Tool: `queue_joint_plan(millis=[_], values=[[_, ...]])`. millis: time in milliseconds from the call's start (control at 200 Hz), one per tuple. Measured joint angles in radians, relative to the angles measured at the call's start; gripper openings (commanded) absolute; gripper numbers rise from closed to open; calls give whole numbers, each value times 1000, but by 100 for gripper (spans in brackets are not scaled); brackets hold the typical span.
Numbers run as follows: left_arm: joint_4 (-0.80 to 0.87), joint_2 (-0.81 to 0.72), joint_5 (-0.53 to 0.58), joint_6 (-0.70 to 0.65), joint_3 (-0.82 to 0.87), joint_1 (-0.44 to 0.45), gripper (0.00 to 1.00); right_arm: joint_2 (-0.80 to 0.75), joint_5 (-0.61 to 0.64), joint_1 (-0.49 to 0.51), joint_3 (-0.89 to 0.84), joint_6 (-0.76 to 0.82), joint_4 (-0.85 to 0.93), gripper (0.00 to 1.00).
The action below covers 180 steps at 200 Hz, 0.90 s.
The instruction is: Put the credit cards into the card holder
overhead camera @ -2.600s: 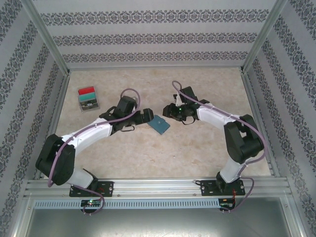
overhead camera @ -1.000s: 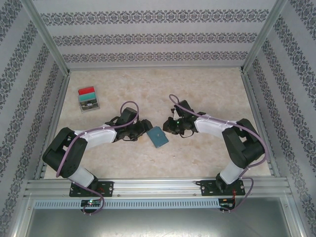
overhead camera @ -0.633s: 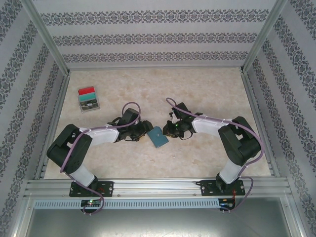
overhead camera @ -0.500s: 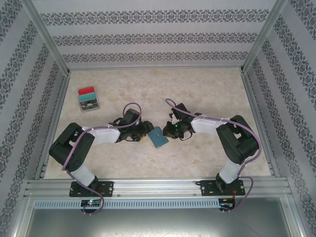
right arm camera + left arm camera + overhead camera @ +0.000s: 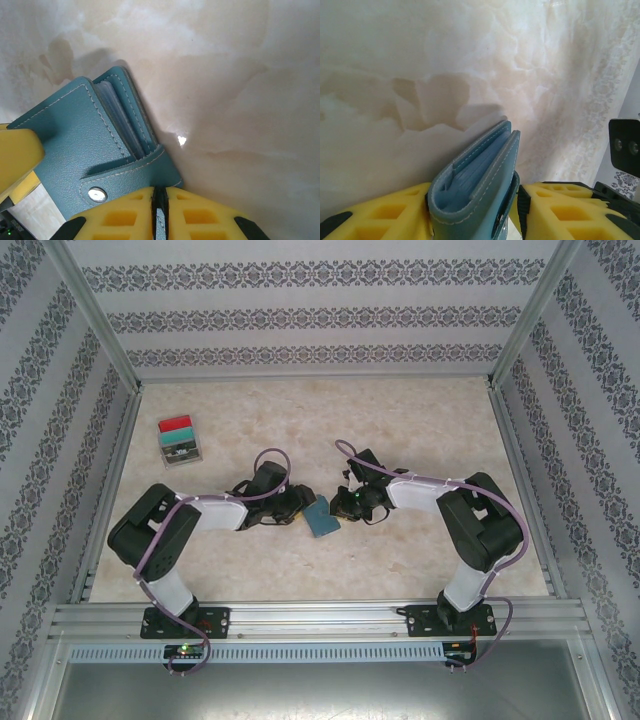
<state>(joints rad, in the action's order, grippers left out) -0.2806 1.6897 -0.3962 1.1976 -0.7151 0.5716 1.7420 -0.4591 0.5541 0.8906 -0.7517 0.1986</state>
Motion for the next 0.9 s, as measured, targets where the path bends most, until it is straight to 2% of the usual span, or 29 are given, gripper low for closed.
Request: queue_joint_plan(millis=[200, 275, 420, 530, 610, 739, 899], values=[[-5, -36, 13, 1, 12, 5, 45, 0, 2, 0, 0, 0, 0, 14], [-8, -40, 18, 8, 29, 5, 35, 0, 2, 0, 0, 0, 0, 14], [-18, -40, 29, 12, 51, 5, 29, 0, 2, 0, 0, -1, 0, 14], [-17, -53, 35, 6, 51, 5, 20, 0, 6, 0, 0, 0, 0, 14], [-15, -74, 39, 0, 51, 5, 10, -8, 23, 0, 0, 0, 7, 16], [13, -80, 41, -26, 21, 5, 0, -53, 83, 8, 1, 16, 47, 22], [57, -61, 29, -63, -36, 5, 0, -134, 161, 40, 39, 84, 89, 28]])
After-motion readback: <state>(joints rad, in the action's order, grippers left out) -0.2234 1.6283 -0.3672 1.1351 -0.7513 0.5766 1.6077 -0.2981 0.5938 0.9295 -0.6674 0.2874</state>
